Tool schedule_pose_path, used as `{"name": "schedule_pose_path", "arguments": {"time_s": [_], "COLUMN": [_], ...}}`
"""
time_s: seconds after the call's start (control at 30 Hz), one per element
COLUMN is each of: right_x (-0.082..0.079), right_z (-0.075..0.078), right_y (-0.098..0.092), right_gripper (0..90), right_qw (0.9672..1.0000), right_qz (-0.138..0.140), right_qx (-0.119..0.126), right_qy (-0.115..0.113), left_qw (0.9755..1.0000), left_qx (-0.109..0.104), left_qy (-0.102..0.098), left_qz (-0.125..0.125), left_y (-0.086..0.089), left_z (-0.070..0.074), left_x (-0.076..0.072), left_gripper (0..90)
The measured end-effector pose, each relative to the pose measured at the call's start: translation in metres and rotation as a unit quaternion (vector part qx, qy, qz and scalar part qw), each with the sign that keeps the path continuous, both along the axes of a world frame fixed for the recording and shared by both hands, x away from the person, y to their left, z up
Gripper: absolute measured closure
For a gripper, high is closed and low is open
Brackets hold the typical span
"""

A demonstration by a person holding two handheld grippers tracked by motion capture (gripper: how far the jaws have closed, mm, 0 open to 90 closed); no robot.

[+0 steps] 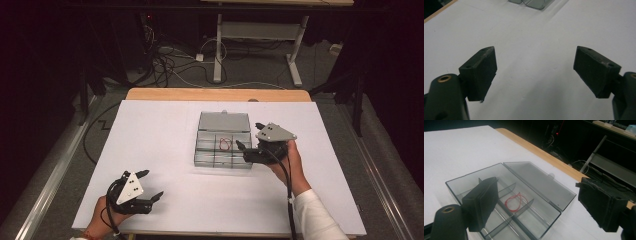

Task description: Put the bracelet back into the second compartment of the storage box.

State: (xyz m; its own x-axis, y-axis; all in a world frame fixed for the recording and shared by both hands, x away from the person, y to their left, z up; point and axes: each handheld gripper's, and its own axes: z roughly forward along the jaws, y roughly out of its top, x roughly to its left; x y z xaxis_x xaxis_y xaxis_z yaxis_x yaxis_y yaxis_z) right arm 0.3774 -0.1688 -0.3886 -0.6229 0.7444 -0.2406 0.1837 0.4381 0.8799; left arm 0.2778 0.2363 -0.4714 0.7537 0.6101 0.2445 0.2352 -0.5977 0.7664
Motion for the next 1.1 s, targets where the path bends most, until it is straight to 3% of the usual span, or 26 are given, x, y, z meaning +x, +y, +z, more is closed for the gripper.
{"name": "schedule_pose_path", "arguments": {"time_s": [0.43,0.9,1.1], "right_x": [-0.017,-0.038,-0.049], "right_z": [-0.001,-0.005,-0.001], "right_y": [-0.013,-0.03,-0.038], "right_gripper": [16.9,17.3,17.2], "right_qw": [0.9999,0.9997,0.9995], "right_qz": [0.006,0.02,0.021], "right_qx": [0.01,-0.005,-0.006], "right_qy": [-0.009,-0.01,-0.023], "left_qw": [1.0,1.0,1.0], "left_qx": [0.003,0.006,0.006], "left_qy": [0.002,0.002,0.001], "left_qz": [-0.001,-0.002,-0.002], "left_y": [-0.001,-0.001,-0.002], "left_z": [-0.001,-0.001,-0.001], "left_x": [0.0,0.0,0.0], "left_gripper": [18.1,18.0,18.1]}}
